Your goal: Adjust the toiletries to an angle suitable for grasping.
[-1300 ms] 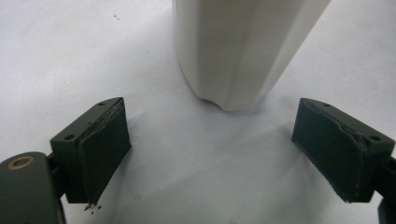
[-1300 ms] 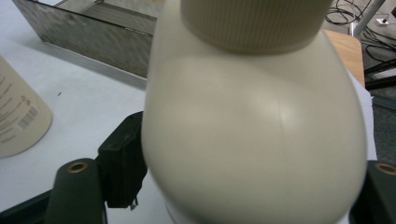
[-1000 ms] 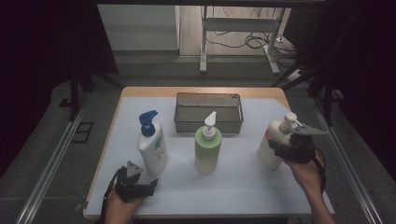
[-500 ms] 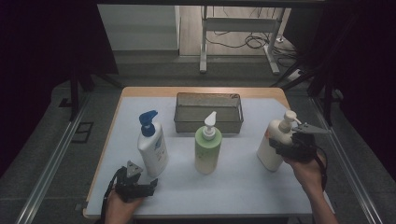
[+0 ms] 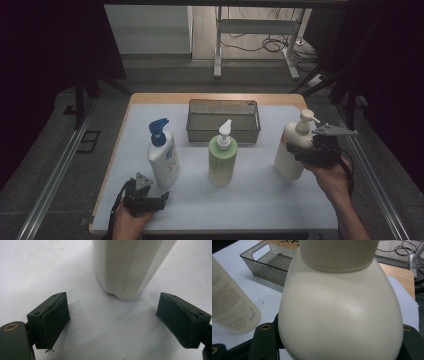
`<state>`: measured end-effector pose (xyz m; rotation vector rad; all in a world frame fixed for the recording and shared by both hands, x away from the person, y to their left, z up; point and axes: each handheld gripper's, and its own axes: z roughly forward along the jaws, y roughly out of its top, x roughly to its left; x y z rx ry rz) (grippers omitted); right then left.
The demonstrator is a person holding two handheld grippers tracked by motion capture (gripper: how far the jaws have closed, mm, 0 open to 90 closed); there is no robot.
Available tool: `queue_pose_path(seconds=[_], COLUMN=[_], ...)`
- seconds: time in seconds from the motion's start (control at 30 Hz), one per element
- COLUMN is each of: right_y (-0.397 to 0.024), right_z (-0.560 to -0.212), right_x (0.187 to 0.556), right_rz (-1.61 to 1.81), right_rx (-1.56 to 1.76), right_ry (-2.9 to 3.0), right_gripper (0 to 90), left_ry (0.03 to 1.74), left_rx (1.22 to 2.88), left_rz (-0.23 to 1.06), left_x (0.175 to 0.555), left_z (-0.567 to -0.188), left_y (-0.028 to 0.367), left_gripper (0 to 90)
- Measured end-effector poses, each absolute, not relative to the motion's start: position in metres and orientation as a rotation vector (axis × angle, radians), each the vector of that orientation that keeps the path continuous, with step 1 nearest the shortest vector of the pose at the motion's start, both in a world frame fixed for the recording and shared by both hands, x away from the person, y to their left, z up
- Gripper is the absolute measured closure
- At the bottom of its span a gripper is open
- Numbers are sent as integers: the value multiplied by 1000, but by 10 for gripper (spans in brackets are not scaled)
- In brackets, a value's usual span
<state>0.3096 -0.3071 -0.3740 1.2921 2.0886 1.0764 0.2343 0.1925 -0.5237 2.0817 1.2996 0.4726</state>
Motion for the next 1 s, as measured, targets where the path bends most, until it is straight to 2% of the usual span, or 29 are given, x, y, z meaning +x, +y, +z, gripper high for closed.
queue_pose_path(seconds=[1.0], right_y=[-267], right_z=[-325], right_x=[342], right_rz=[1127], right_rx=[1198], right_ry=[2129], right_gripper=[367], left_ry=[1302], left_rx=[2078], left_rz=[473], left_x=[234], left_z=[-524], left_y=[192], left_gripper=[108])
